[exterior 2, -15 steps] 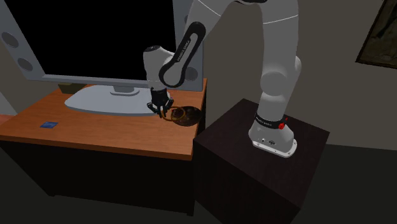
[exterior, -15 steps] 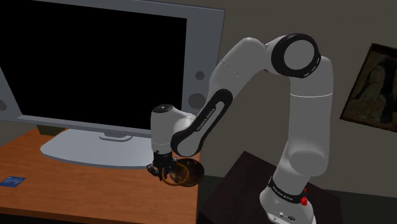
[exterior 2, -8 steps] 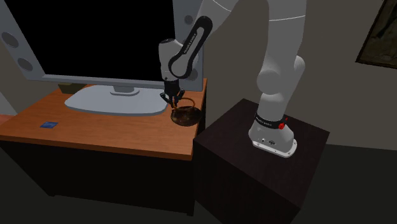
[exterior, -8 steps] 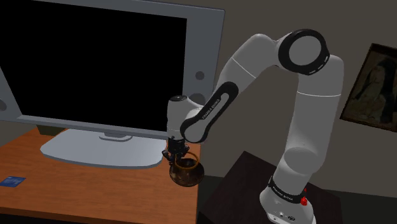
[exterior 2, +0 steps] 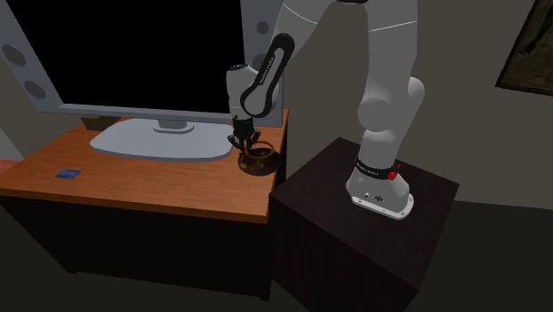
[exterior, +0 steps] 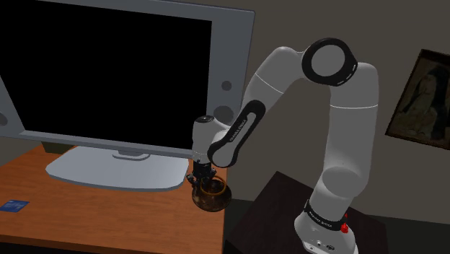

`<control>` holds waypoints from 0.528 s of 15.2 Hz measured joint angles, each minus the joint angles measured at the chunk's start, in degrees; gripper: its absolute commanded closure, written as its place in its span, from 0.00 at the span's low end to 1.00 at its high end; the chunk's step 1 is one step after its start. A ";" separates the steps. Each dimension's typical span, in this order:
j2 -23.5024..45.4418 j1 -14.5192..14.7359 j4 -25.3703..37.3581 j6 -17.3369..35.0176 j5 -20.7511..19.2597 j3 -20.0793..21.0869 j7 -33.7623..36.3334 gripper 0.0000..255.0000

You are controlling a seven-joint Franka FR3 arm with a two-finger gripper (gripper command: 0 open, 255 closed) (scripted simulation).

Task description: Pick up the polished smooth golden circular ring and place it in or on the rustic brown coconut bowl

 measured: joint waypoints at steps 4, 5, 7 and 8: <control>3.11 1.47 0.31 2.64 -2.71 -1.85 2.12 1.00; 3.91 1.76 0.46 3.26 -3.33 -2.37 2.49 1.00; 5.73 2.74 0.81 4.70 -4.74 -3.56 3.64 1.00; 6.32 3.13 0.93 5.16 -5.18 -3.95 4.07 1.00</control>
